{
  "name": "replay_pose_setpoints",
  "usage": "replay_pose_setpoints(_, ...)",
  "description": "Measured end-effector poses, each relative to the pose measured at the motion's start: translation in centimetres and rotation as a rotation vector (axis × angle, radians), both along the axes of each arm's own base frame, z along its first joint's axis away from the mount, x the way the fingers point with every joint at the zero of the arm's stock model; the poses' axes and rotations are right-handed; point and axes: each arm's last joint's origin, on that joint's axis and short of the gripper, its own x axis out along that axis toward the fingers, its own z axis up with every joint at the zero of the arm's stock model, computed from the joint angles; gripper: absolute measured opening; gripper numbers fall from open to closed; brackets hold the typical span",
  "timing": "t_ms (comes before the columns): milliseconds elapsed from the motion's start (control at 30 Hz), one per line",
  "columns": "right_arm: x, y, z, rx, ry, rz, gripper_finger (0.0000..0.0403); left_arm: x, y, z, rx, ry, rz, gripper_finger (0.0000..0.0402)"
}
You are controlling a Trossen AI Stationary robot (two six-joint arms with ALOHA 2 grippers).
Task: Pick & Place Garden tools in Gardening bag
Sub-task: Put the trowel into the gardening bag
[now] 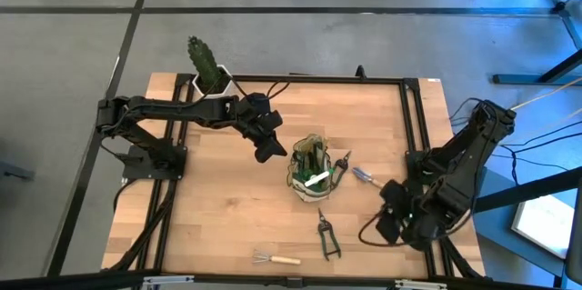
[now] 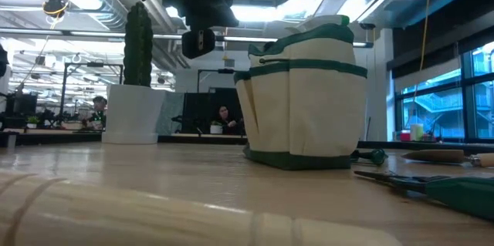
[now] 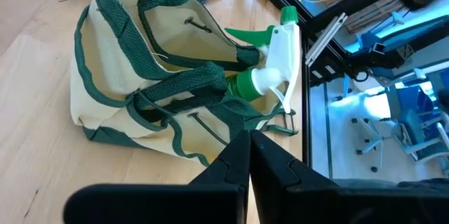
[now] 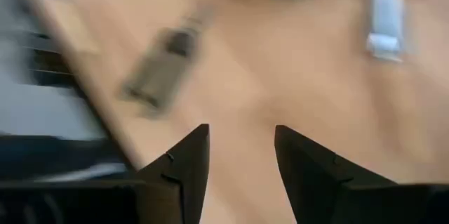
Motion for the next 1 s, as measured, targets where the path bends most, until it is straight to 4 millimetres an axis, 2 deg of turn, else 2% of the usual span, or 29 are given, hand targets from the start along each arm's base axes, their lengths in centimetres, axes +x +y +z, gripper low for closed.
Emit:
replay_pose_setpoints(233, 0.0, -3.0, -0.9, -0.162, 0.183, -0.083, 0.0165, 0.0, -0.2, 0.0, 0.005, -0.002, -0.009, 0.0001)
replay_pose_setpoints(333, 0.2, -4.0, -2.3, -0.100, 0.326, -0.182, 0.0165, 0.1, -0.6, 0.0, 0.013, -0.005, -0.025, 0.0003)
replay_pose_setpoints(467, 0.3, -4.6, -4.4, 0.000, 0.446, -0.215, 0.0165, 0.1, -0.9, 0.0, 0.016, -0.006, -0.038, 0.0001)
replay_pose_setpoints(633, 0.8, -4.8, -6.1, 0.042, 0.425, -0.193, 0.0165, 0.1, -1.0, 0.0, 0.016, -0.006, -0.041, 0.0003)
replay_pose_setpoints(833, 0.1, -5.9, -8.8, 0.134, 0.428, -0.217, 0.0165, 0.1, -1.0, 0.0, 0.013, -0.006, -0.044, 0.0001)
replay_pose_setpoints(1000, -0.4, -6.6, -9.1, 0.141, 0.384, -0.236, 0.0165, 0.2, -1.2, 0.0, 0.012, -0.004, -0.049, 0.0003)
